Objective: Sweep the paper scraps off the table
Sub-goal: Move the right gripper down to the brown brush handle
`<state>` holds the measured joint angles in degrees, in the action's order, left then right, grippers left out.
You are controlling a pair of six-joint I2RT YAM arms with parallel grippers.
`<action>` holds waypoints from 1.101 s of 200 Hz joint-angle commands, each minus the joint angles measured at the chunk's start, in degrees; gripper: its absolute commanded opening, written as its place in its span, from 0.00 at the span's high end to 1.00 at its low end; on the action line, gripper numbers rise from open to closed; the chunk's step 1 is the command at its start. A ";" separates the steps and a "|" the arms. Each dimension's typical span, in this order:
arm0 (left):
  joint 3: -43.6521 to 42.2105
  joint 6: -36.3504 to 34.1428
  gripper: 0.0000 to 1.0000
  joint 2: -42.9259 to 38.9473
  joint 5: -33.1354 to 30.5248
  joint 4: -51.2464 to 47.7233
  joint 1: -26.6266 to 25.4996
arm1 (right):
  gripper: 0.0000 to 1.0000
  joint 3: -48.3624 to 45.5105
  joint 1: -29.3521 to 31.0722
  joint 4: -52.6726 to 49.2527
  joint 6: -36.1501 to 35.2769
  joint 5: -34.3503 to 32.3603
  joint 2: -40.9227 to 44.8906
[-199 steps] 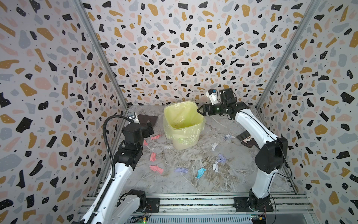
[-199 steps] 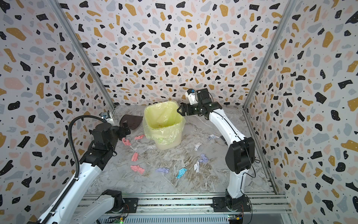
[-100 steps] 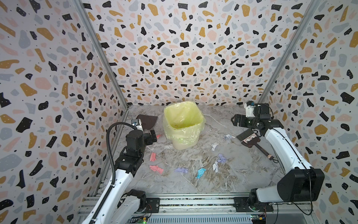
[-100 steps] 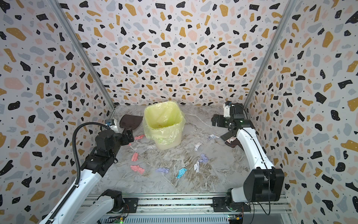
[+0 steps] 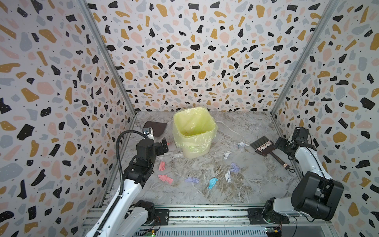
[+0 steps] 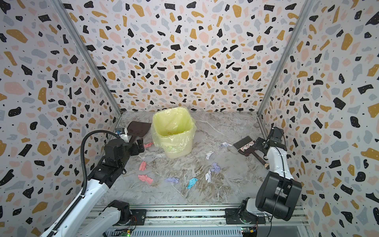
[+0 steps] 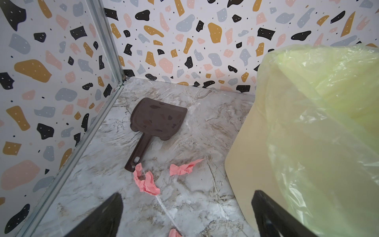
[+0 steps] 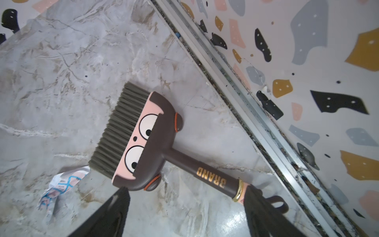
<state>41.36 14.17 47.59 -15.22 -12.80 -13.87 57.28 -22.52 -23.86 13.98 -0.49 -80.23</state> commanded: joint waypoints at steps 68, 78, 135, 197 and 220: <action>-0.57 -2.08 0.00 0.74 -0.62 -0.06 -1.97 | 0.30 -3.37 -6.99 4.12 -0.71 -5.19 -5.67; -0.58 -2.08 0.00 0.96 -0.66 0.05 -2.16 | 0.34 -3.38 -7.31 4.35 -0.67 -5.91 -6.25; -0.39 -2.14 0.01 1.29 -0.77 -0.14 -2.64 | 0.47 -3.35 -7.54 2.96 -2.01 -9.88 -12.13; 0.29 -2.46 0.00 2.33 -0.88 -0.21 -2.86 | 0.47 -5.00 -7.45 0.33 -2.29 -9.52 -10.21; 0.36 -2.66 0.00 2.98 -0.86 0.14 -3.09 | 0.47 -6.61 -7.45 -0.61 -2.19 -9.44 -9.34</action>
<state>40.84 12.62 50.06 -15.51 -13.32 -16.56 52.38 -30.02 -20.99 12.08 -9.28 -92.23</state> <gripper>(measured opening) 0.992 0.534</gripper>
